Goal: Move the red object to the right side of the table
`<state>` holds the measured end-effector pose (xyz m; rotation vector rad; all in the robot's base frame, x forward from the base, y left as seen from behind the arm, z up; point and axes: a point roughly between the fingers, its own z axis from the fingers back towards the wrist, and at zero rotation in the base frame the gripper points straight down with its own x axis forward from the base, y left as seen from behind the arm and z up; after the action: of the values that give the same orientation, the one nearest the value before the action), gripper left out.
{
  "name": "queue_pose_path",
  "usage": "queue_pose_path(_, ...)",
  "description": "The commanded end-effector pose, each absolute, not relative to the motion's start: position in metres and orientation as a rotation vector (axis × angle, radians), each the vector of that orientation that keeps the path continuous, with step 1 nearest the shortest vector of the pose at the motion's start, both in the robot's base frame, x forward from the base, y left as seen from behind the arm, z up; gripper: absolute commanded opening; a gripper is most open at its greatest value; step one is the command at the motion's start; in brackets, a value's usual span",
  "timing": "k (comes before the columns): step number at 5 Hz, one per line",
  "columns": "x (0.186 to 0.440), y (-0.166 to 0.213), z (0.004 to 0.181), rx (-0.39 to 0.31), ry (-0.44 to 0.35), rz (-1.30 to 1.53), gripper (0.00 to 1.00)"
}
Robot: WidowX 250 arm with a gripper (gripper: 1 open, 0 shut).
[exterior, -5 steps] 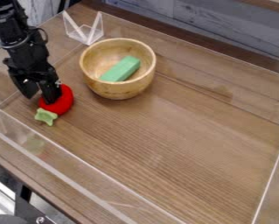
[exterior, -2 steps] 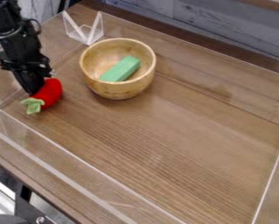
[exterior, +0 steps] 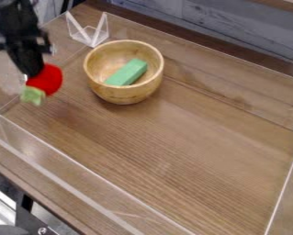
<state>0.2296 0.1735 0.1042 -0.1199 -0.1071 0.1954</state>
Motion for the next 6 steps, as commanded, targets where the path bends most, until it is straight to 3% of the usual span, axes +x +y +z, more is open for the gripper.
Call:
queue_pose_path(1,0.239,0.149,0.139,-0.107,-0.162,0.118,0.0)
queue_pose_path(4,0.259,0.076,0.126,-0.148,-0.161,-0.051,0.0)
queue_pose_path(6,0.258,0.079,0.14,-0.156,-0.177,-0.067,0.0)
